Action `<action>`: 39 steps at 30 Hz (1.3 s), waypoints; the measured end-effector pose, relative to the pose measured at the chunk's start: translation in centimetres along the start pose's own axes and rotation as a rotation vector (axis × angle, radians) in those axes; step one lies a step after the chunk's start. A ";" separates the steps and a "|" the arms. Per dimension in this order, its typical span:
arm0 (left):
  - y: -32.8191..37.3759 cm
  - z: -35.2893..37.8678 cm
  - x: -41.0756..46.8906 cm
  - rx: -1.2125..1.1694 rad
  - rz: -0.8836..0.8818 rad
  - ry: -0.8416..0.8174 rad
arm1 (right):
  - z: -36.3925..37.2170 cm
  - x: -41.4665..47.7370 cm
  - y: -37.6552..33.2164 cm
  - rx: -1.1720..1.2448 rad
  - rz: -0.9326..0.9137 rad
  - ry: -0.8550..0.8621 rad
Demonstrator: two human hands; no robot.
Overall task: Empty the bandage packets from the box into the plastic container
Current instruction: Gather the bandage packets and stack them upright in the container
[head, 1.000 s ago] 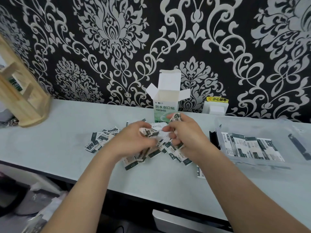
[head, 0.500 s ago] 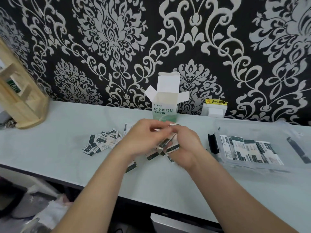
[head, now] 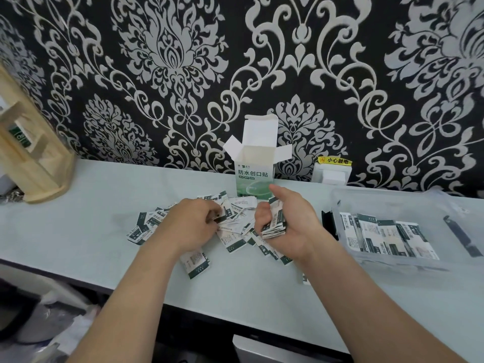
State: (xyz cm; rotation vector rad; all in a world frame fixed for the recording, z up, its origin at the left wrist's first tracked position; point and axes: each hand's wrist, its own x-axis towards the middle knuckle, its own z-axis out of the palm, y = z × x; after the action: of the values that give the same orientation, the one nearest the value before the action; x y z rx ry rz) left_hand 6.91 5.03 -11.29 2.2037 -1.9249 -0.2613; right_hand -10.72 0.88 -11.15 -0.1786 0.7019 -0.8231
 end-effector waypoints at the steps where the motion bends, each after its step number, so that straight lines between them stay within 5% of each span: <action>1: 0.0 -0.1 -0.1 -0.027 0.004 0.028 | 0.0 0.1 -0.1 -0.034 0.005 -0.004; 5: 0.0 0.0 -0.3 -0.086 -0.013 0.172 | 0.0 0.1 -0.1 -0.171 -0.010 0.009; 9: 0.3 0.7 0.1 0.018 -0.082 0.084 | 0.0 0.1 0.4 -0.294 -0.061 0.001; 16: 1.0 0.5 0.3 -0.095 -0.122 0.235 | 0.0 0.1 0.8 -0.387 -0.108 0.003; 23: 3.3 -1.5 -1.0 -1.151 -0.279 0.226 | 0.5 0.3 1.1 -0.345 -0.160 -0.105; 29: 5.7 -1.9 -1.8 -1.438 -0.269 0.077 | 0.9 -0.7 0.6 -0.387 -0.419 -0.186; 34: 6.9 -2.0 -2.3 -0.866 -0.098 0.405 | 1.2 -1.0 0.2 -0.365 -0.375 -0.171; 39: 8.8 -1.3 -2.9 -0.619 0.107 0.272 | 1.6 -1.1 0.3 -0.333 -0.193 -0.177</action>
State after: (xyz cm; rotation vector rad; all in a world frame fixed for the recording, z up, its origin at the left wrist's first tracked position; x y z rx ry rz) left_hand -1.49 6.85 -7.66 1.6334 -1.5400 -0.4435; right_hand -10.07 1.69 -9.50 -0.6201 0.6577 -0.8574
